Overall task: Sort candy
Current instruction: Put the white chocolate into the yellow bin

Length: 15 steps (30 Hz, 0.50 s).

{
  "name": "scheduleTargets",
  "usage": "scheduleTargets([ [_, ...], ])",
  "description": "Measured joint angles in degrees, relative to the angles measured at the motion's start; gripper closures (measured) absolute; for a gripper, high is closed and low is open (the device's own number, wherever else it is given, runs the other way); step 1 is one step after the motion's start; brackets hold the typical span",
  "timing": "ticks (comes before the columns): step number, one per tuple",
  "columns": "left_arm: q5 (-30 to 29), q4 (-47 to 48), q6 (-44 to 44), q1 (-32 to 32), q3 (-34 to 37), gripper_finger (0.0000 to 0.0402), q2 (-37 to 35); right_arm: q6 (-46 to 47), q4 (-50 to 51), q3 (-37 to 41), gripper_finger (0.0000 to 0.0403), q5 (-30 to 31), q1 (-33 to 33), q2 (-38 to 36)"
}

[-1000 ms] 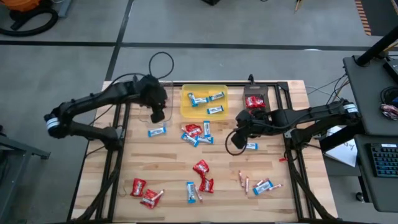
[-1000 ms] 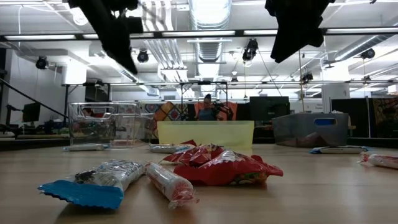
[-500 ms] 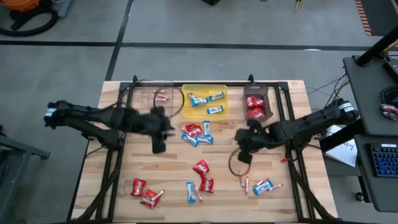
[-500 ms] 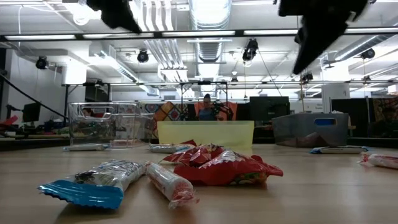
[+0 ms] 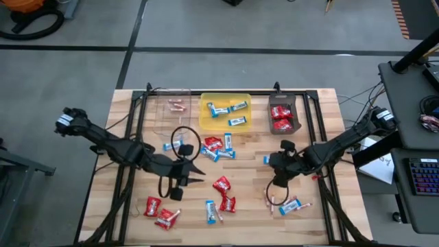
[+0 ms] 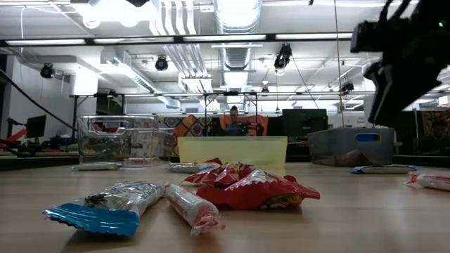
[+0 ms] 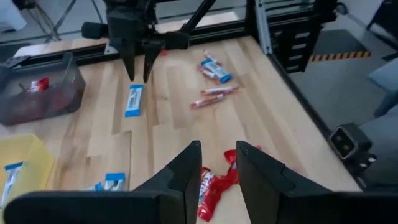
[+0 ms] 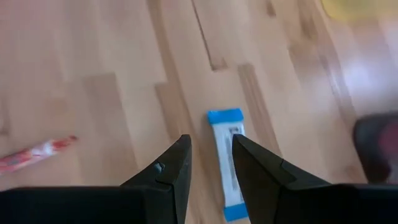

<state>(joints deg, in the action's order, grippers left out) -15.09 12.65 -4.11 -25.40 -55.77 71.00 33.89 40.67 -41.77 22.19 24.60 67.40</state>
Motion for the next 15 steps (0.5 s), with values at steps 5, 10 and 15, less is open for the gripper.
scheduleTargets([
  [5,-1.12,-0.52,-0.03,-0.03,0.0,0.0318,3.03,1.53,-0.82,4.55,0.0291,0.57,0.0,-0.49],
  [10,-1.21,-2.6,0.59,-0.01,0.0,0.0318,5.08,3.04,-1.05,7.77,0.0291,1.98,-0.37,-0.49],
  [15,-1.21,-3.43,0.58,0.03,0.0,0.0318,5.7,2.01,-3.05,9.07,0.0291,2.02,-0.84,-0.52],
])
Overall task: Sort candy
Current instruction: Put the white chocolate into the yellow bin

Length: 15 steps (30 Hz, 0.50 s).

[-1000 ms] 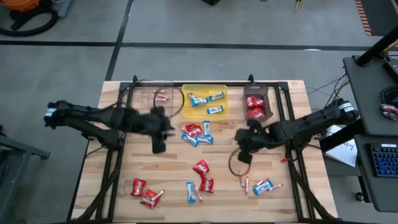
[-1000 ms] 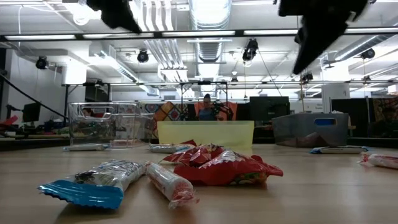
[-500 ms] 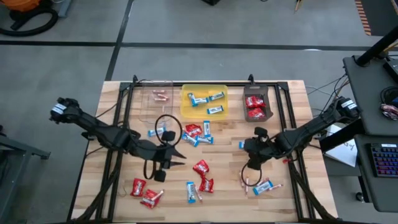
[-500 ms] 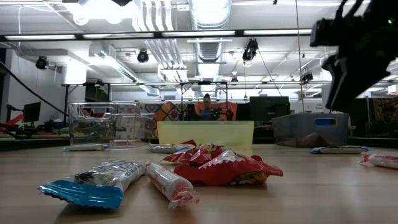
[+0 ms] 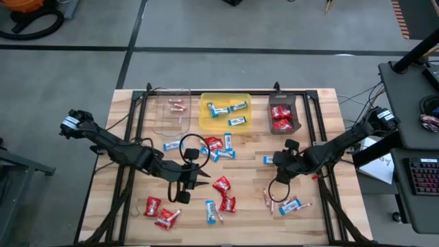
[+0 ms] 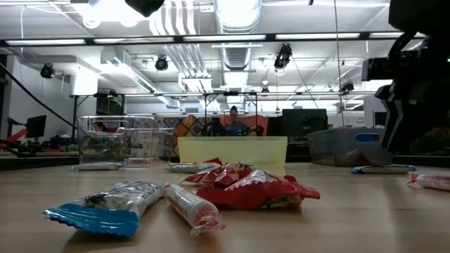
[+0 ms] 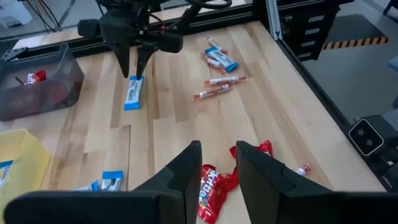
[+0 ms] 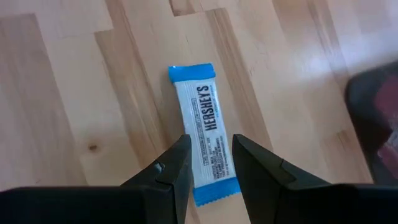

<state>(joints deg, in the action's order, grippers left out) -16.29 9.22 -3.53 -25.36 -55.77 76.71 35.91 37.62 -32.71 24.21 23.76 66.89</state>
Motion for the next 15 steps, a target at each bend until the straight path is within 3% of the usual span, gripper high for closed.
scheduleTargets([
  [9,0.02,-0.8,1.06,0.03,0.0,0.0318,0.09,1.14,-8.14,5.0,0.0291,-3.35,-3.62,0.01],
  [15,0.04,-1.23,1.09,0.07,0.0,0.0318,0.09,-0.92,-8.42,5.22,0.0291,-3.12,-6.06,-0.01],
])
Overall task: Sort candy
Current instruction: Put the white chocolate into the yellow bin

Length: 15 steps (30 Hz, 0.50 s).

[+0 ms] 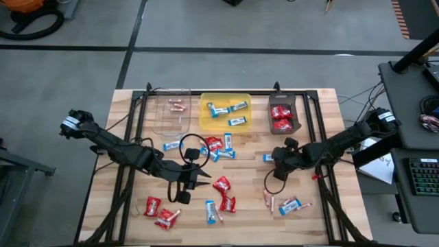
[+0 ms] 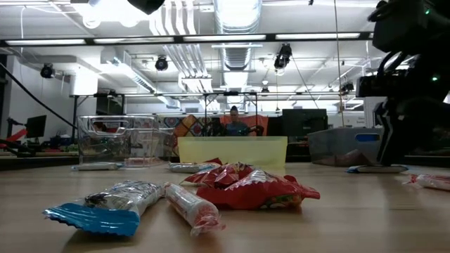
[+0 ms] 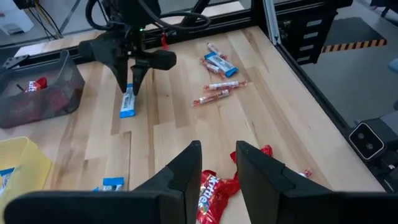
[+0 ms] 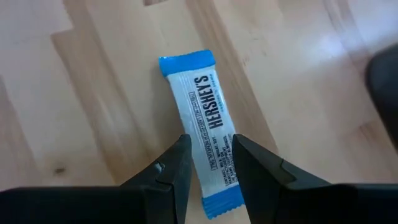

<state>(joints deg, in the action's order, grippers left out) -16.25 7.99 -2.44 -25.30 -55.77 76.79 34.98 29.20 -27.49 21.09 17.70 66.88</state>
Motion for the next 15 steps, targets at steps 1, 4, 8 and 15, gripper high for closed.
scheduleTargets([
  [1,0.0,0.02,0.0,0.0,0.0,0.0318,0.0,-1.0,0.01,0.0,0.0291,0.07,-0.14,0.0],
  [4,0.02,0.0,0.0,0.0,0.0,0.0318,0.0,-4.0,-0.02,0.0,0.0291,0.05,-0.23,0.0],
  [8,-0.37,-0.06,0.0,0.0,0.0,0.0318,0.0,-4.1,-1.73,-0.35,0.0291,0.27,-0.23,0.02],
  [15,-1.11,-0.09,0.0,0.0,0.0,0.0318,0.0,-3.07,-0.87,-3.53,0.0266,-0.05,-0.23,0.02],
])
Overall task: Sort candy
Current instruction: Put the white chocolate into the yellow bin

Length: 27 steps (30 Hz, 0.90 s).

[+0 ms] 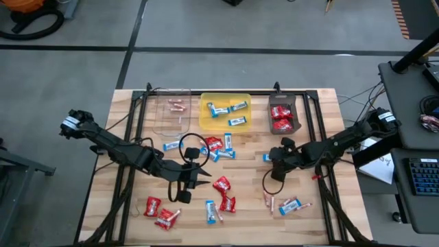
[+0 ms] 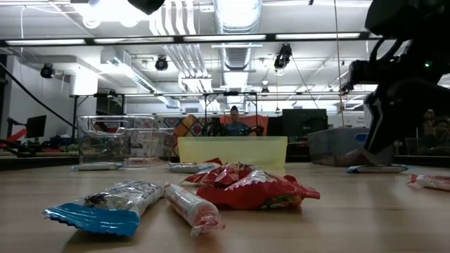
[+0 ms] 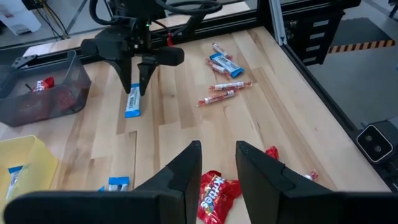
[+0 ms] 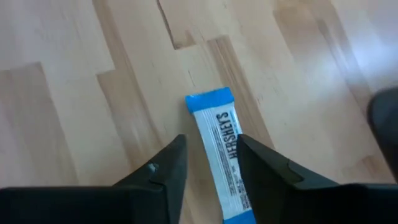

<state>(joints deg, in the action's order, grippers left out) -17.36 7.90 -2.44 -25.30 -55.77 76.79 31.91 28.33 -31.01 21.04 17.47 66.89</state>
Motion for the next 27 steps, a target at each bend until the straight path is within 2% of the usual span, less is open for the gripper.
scheduleTargets([
  [4,-0.07,-0.04,0.0,0.0,0.0,0.0318,0.0,-1.68,-0.08,-0.63,0.0219,1.0,0.0,0.0],
  [7,-0.08,-0.05,0.0,0.0,0.0,0.0318,0.0,-7.71,0.72,-0.42,0.0188,0.31,0.07,0.0],
  [11,-0.09,-0.07,0.0,0.0,0.0,0.0318,0.0,-9.22,1.31,1.25,0.0169,-0.08,-0.02,0.09],
  [19,-0.09,-0.33,0.87,0.0,0.04,0.0318,0.0,-6.16,0.75,4.97,0.0185,0.06,-1.55,0.09],
  [27,-0.09,-0.46,0.87,0.0,0.04,0.0318,0.0,-6.12,-6.92,9.42,0.0227,-1.55,-2.49,0.12],
])
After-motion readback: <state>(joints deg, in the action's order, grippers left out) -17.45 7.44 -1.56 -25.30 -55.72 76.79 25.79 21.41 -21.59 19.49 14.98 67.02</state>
